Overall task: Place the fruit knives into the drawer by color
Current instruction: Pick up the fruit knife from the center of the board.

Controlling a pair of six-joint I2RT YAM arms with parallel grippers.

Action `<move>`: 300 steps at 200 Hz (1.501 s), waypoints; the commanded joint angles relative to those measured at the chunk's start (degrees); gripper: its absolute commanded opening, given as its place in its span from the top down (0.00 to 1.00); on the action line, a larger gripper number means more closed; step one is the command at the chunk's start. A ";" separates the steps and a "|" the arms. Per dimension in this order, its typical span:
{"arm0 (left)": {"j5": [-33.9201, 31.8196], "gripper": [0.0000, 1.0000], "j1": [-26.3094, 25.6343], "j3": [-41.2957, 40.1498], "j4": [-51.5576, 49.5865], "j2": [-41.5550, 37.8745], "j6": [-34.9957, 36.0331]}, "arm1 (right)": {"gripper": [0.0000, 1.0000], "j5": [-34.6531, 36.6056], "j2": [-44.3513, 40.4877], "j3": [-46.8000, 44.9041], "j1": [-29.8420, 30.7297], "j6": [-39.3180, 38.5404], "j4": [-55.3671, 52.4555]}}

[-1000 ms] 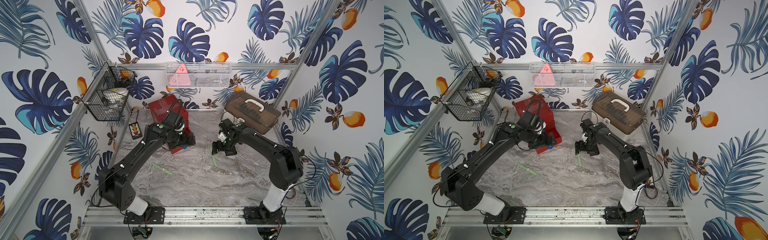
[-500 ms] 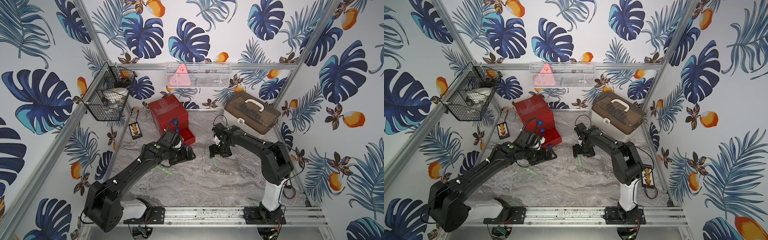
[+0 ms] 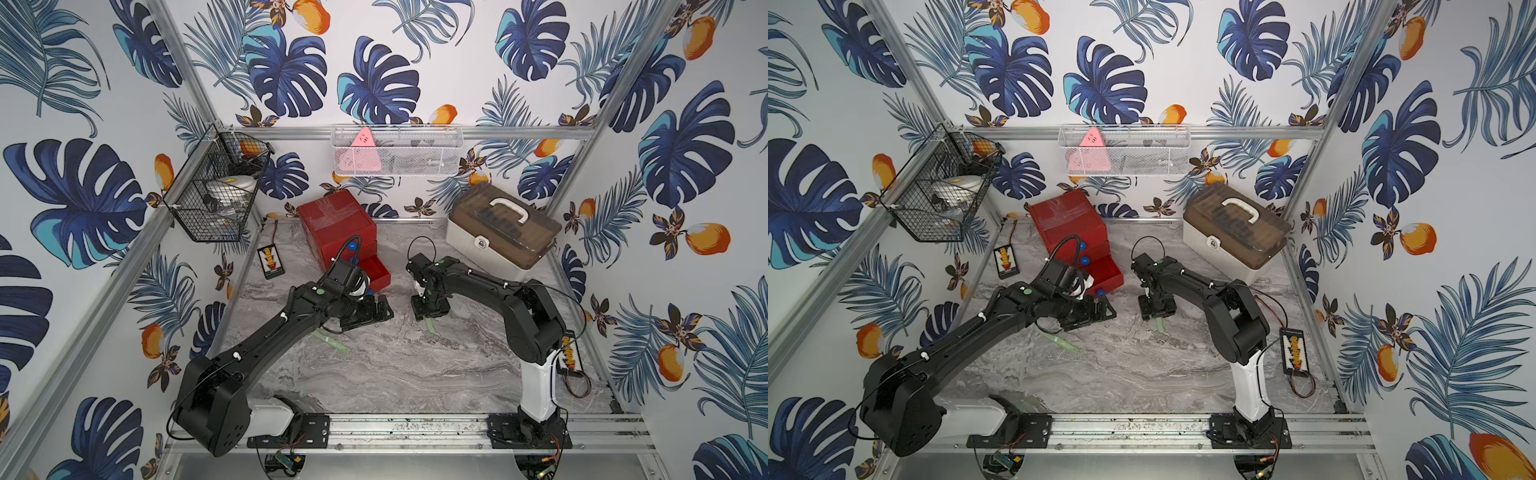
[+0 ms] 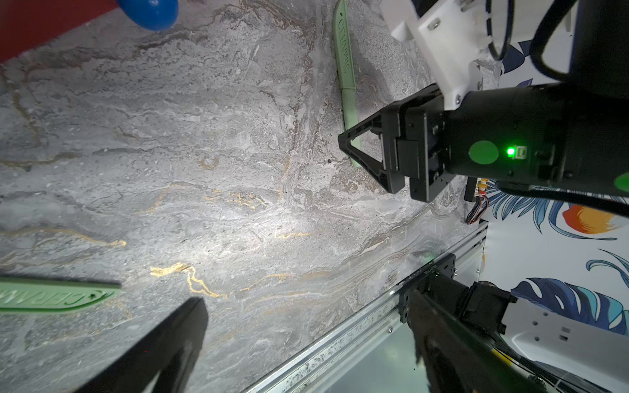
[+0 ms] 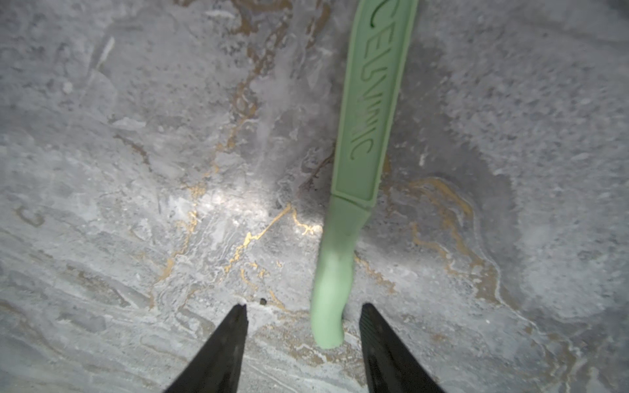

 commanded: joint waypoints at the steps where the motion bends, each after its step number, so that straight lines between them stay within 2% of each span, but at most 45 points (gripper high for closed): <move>1: 0.94 0.01 0.05 -0.24 0.39 -0.22 1.33 | 0.44 2.67 1.90 0.56 -0.01 0.65 0.09; 80: 1.84 0.01 0.07 -2.08 0.71 -0.84 1.57 | 0.44 3.80 5.61 2.21 -0.09 -0.07 1.35; 164: 2.87 0.01 0.06 -3.41 1.33 -2.31 1.33 | 0.50 4.41 7.68 3.73 -1.39 -0.08 1.86; 229: 3.19 0.01 0.05 -3.85 1.86 -2.46 1.15 | 0.72 2.83 8.67 3.83 -1.76 0.56 2.12; 263: 3.10 0.01 0.06 -3.97 1.86 -2.74 1.15 | 0.89 2.98 8.74 3.65 -1.76 0.99 1.88; 278: 3.17 0.01 0.12 -4.23 2.05 -2.80 0.99 | 0.93 3.14 8.99 3.92 -1.76 0.92 1.51; 300: 3.28 0.01 0.07 -4.55 2.44 -2.78 0.76 | 0.93 3.60 8.43 4.26 -1.83 0.83 1.02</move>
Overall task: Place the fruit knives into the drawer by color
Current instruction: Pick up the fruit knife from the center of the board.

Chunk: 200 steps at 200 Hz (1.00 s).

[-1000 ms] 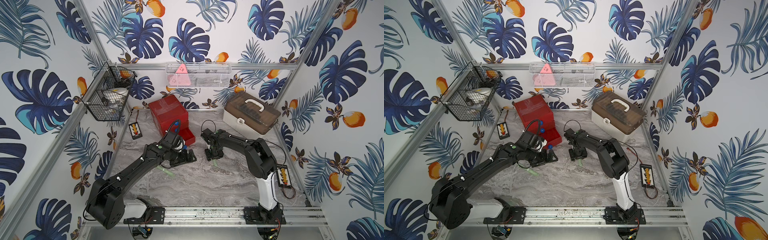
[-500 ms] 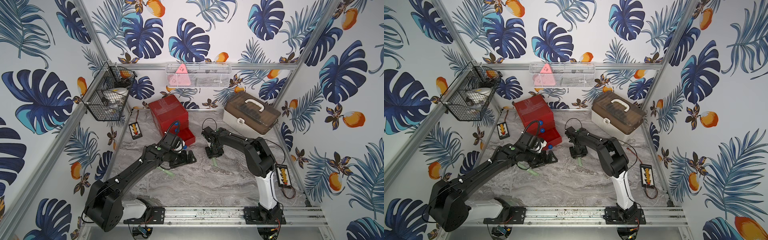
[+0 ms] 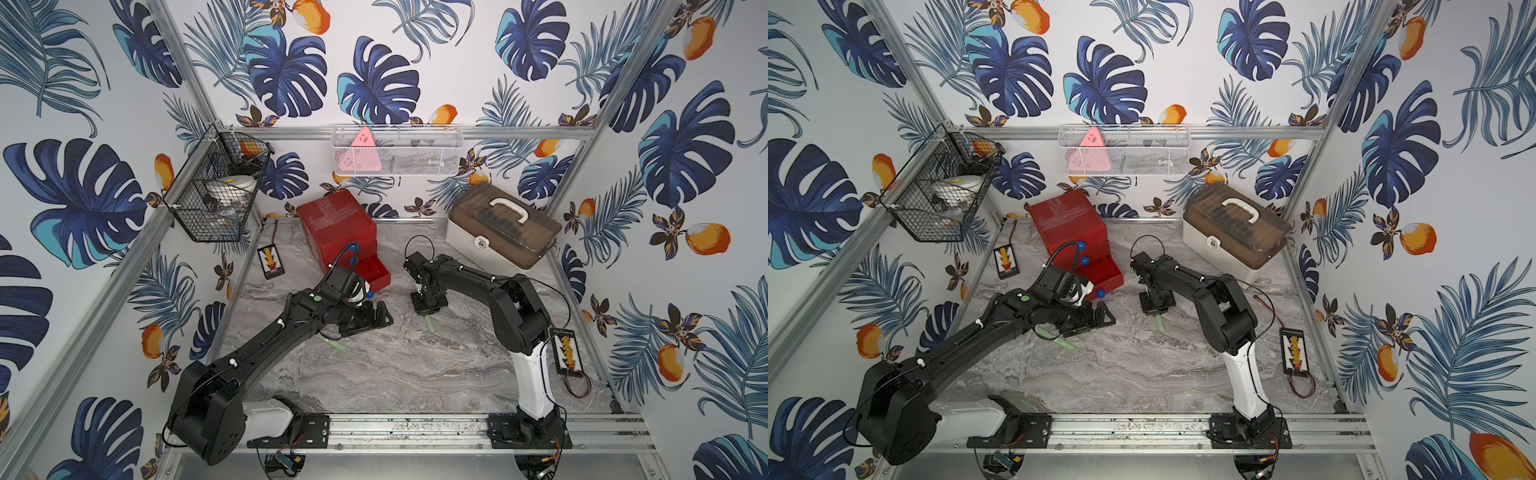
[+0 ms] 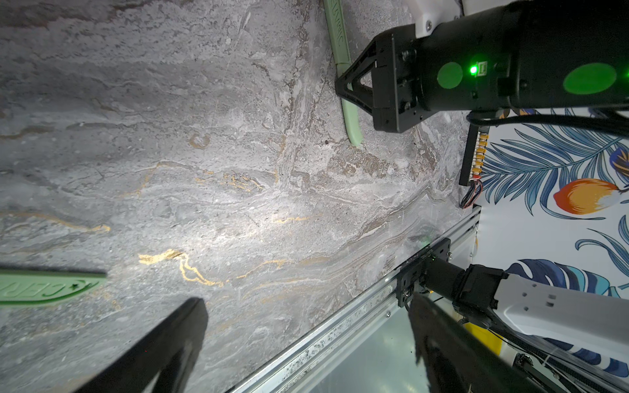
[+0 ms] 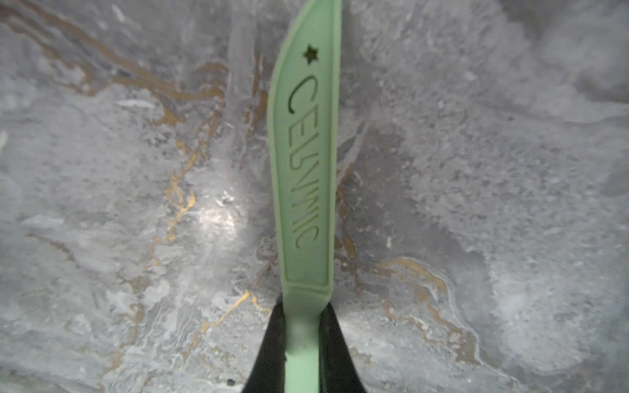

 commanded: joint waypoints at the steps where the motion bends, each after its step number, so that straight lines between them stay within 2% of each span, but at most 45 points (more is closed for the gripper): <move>1: 0.61 0.01 0.01 -0.34 0.88 -0.28 0.52 | 0.93 0.55 1.06 -0.41 -0.01 0.59 0.82; 67: -0.03 0.01 0.03 2.26 -0.48 1.38 2.32 | 0.89 0.28 -1.92 3.19 -0.86 1.37 -2.66; 127: 0.04 0.01 1.01 7.00 -0.32 4.58 3.38 | 0.89 -1.57 -0.05 12.81 -0.98 7.27 -10.80; 157: 0.03 0.01 3.21 8.95 -0.72 4.96 4.07 | 1.00 -9.46 2.80 18.51 -2.03 12.38 -13.07; 200: 1.49 0.01 10.12 11.93 -3.06 4.13 6.29 | 1.00 -22.19 4.80 24.13 -2.39 21.11 -11.86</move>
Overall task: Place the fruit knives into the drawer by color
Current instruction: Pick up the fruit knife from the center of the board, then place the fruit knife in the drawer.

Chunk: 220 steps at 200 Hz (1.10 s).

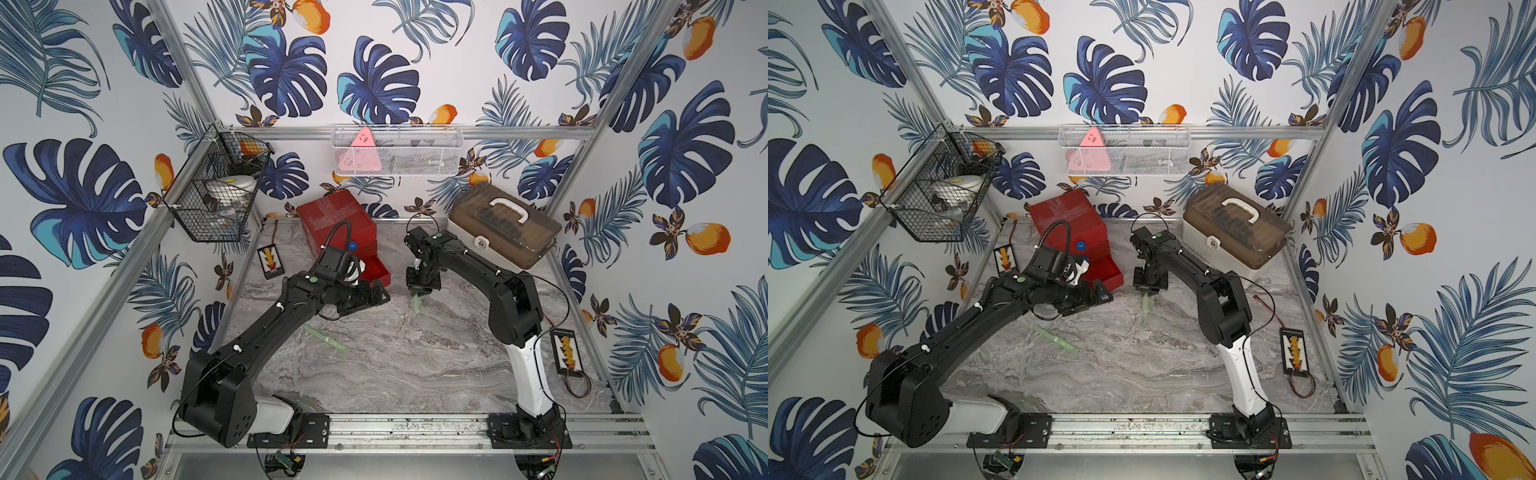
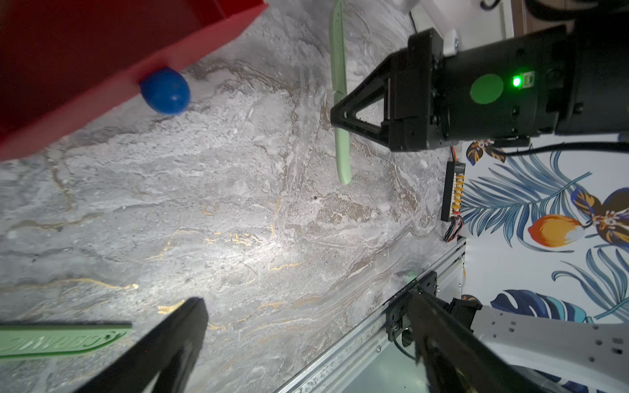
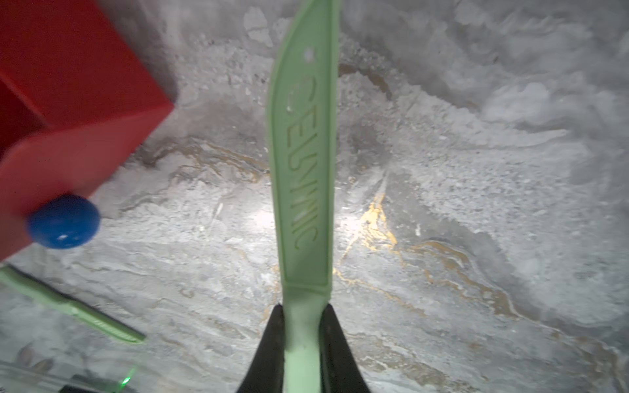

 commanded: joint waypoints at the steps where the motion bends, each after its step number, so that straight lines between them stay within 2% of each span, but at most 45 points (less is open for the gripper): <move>1: 1.03 0.01 2.90 2.40 -2.27 -0.58 3.17 | 1.00 -9.95 0.17 2.11 0.17 7.16 -0.19; 40: -3.04 0.01 4.96 8.74 -7.42 -0.36 7.49 | 1.00 -19.90 -0.47 4.06 0.38 17.63 6.30; 82: -1.98 0.01 6.83 9.34 -5.31 -0.08 4.90 | 0.98 -26.65 1.49 7.24 0.96 27.44 14.49; 122: -2.06 0.01 7.03 8.72 -5.48 -0.13 4.80 | 0.95 -30.27 4.18 7.43 1.91 34.84 24.17; 175: -1.60 0.01 7.56 7.91 -5.02 0.50 4.37 | 0.93 -32.23 8.63 7.84 2.01 39.82 32.39; 183: -1.56 0.01 7.56 7.95 -4.89 0.64 4.31 | 0.89 -32.59 9.20 7.76 1.94 40.58 33.98; 211: -1.18 0.01 7.65 8.47 -4.70 1.41 4.10 | 0.63 -33.29 9.76 5.75 1.93 44.29 43.05; 220: -1.04 0.01 7.65 8.32 -4.54 1.53 3.96 | 0.58 -33.10 9.61 5.19 1.90 44.87 45.15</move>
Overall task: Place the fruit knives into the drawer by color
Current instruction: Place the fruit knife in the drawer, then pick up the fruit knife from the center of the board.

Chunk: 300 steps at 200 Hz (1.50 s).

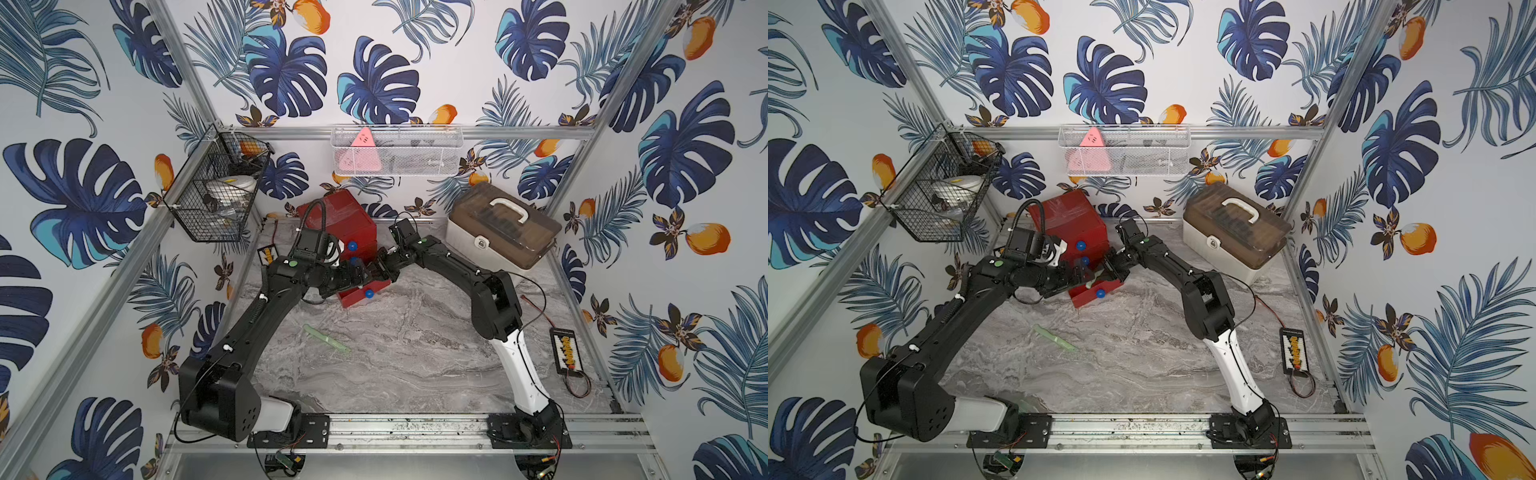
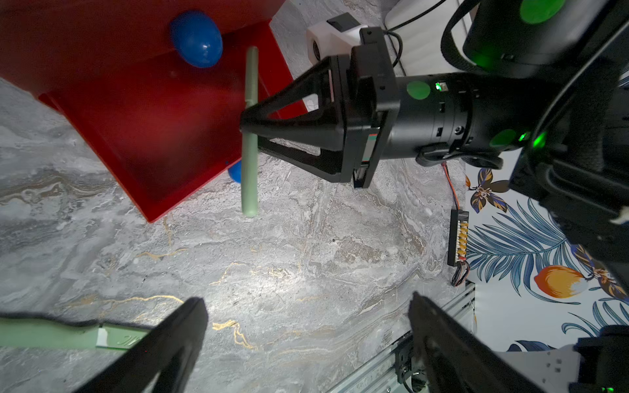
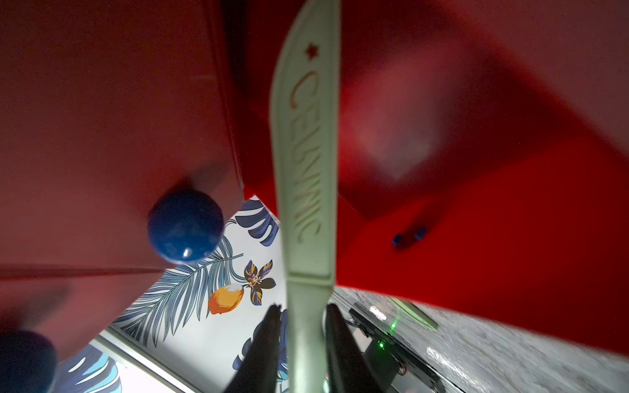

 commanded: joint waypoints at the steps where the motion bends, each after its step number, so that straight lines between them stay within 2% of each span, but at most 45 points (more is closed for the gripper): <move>1: 0.86 0.01 0.13 0.34 0.78 0.39 -0.87 | 0.57 -0.94 -0.14 -0.94 0.01 3.75 10.01; 25: 0.52 0.01 0.13 0.05 0.52 0.38 -1.07 | 0.44 -1.15 -1.26 -3.42 -0.19 5.50 13.96; 49: -1.54 0.01 0.17 -0.16 -1.20 0.26 -1.49 | 0.39 -0.85 -4.83 -6.81 -0.89 4.28 15.62; 96: -9.37 0.01 0.44 1.56 -9.50 1.89 -6.24 | 0.29 -0.73 -18.61 -21.93 -2.38 -1.63 17.26; 133: -12.61 0.01 0.57 1.08 -14.30 3.42 -11.18 | 0.12 -2.82 -28.89 -30.85 -4.03 -9.73 15.25; 159: -14.35 0.01 0.55 -2.56 -15.39 3.12 -15.31 | 0.00 -6.06 -34.37 -38.38 -3.85 -11.47 20.65; 188: -17.53 0.01 0.74 -7.58 -15.73 2.53 -20.74 | 0.00 -9.32 -38.55 -44.90 -3.01 -14.87 24.61; 214: -20.05 0.03 0.84 -11.01 -15.11 2.58 -26.09 | 0.00 -9.09 -41.01 -45.90 0.43 -23.99 19.14; 230: -22.09 0.04 0.93 -11.49 -16.86 3.95 -28.80 | 0.00 -8.72 -42.37 -47.62 1.38 -25.59 19.23; 262: -21.48 0.06 1.56 -13.28 -15.85 5.47 -30.13 | 0.00 -7.44 -44.65 -49.71 2.46 -26.13 19.72; 300: -18.60 0.10 4.62 -19.81 -10.14 4.74 -31.78 | 0.00 -5.04 -46.75 -51.10 4.58 -28.66 19.04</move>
